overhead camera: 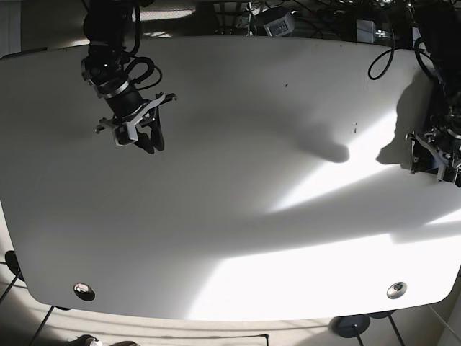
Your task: Fold the T-shirt properly
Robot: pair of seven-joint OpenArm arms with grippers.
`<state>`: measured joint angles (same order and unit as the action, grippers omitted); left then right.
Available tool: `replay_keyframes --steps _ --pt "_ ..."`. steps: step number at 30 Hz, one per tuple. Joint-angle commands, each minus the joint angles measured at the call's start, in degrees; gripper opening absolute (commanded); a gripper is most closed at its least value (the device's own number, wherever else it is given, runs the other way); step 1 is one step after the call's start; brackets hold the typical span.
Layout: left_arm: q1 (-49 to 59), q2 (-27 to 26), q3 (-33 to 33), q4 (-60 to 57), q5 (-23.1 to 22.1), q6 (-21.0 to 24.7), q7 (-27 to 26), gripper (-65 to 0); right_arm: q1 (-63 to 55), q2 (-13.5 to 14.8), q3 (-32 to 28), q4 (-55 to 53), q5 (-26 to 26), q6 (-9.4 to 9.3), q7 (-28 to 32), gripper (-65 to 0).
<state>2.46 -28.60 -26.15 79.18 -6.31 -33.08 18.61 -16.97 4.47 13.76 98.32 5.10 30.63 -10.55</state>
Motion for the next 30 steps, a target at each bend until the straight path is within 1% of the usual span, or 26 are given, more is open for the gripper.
replay_keyframes --steps 1,3,4,6,7,8,9,11,12,13,14,15,17,20,21,22,23,25,26,28,30 --pt "-0.74 4.47 -0.18 4.56 1.43 0.16 -1.25 -21.7 -0.92 0.5 2.02 0.8 0.92 -0.08 2.15 -53.4" --pt "-0.83 10.09 0.0 7.46 3.71 1.04 -1.25 -21.7 -1.89 0.5 3.78 0.8 0.92 -0.08 2.24 -53.4" --pt "-0.74 14.23 0.0 10.1 4.5 1.74 -1.34 -21.7 -2.85 0.59 5.36 0.89 0.92 -0.08 2.24 -53.4" --pt "-0.22 19.59 0.09 13.7 4.68 2.36 -1.34 -21.7 -4.52 0.76 7.82 0.89 0.92 0.27 3.21 -53.4" --pt "0.93 21.87 0.53 15.11 5.03 2.71 -1.34 -21.7 -5.14 0.76 8.97 0.89 0.92 0.27 4.96 -53.4" --pt "2.77 24.25 2.02 16.96 6.09 3.59 -1.86 -21.9 -6.72 0.76 10.37 0.8 0.92 0.27 7.95 -53.4" --pt "4.53 25.39 3.16 17.75 6.79 4.29 -3.27 -23.1 -7.78 0.76 10.99 0.8 0.92 0.27 9.36 -53.4" --pt "9.28 27.15 5.71 18.71 7.14 6.49 -8.28 -25.1 -9.97 0.76 11.34 0.36 1.09 0.27 10.94 -53.4" --pt "12.0 27.68 7.12 19.33 7.14 7.72 -10.74 -25.1 -11.12 0.85 11.78 0.18 1.36 0.36 11.64 -53.4" --pt "16.49 28.12 8.7 20.3 7.14 9.83 -13.91 -25.1 -12.79 0.76 12.75 0.01 1.45 0.36 13.93 -53.4" --pt "19.48 28.12 9.93 21.35 7.14 11.32 -15.58 -25.1 -14.19 0.59 12.92 -0.7 1.45 0.44 15.69 -53.4" --pt "24.4 28.12 11.69 22.76 6.79 13.52 -17.34 -25.1 -16.39 0.5 12.92 -1.66 1.45 0.44 18.77 -53.6" --pt "32.75 28.2 13.62 26.54 6.61 16.77 -18.22 -25.3 -19.82 0.41 12.92 -3.16 1.45 0.44 23.25 -53.6" --pt "43.65 29.0 14.42 30.76 6.53 18.36 -18.22 -25.3 -25.53 0.41 12.83 -3.25 1.53 0.27 26.94 -53.6" --pt "48.49 30.05 14.33 32.25 6.53 18.71 -18.22 -25.3 -28.17 0.41 12.83 -3.25 2.06 0.36 27.29 -53.6" --pt "51.39 30.58 14.33 32.69 6.44 18.71 -18.22 -25.4 -29.93 0.41 12.83 -3.25 3.73 0.44 27.29 -53.6" --pt "55.43 30.84 14.33 32.87 6.44 18.71 -18.22 -25.4 -33.27 0.76 12.83 -3.95 7.34 0.53 27.29 -53.6" --pt "59.65 32.07 14.33 32.52 6.44 18.71 -18.22 -25.4 -36.87 1.64 12.66 -4.74 10.59 0.53 27.29 -53.6" --pt "61.41 32.86 14.24 32.43 6.44 18.71 -18.22 -25.4 -38.37 2.08 12.66 -5.36 11.03 0.53 27.29 -53.6" --pt "64.13 33.74 14.24 31.72 6.53 18.71 -18.22 -26.2 -40.83 2.08 12.57 -7.29 11.12 0.53 27.29 -53.6" --pt "65.37 33.48 14.24 29.09 6.53 18.71 -18.22 -29.9 -42.32 2.08 11.96 -10.19 11.03 0.53 27.29 -53.6"
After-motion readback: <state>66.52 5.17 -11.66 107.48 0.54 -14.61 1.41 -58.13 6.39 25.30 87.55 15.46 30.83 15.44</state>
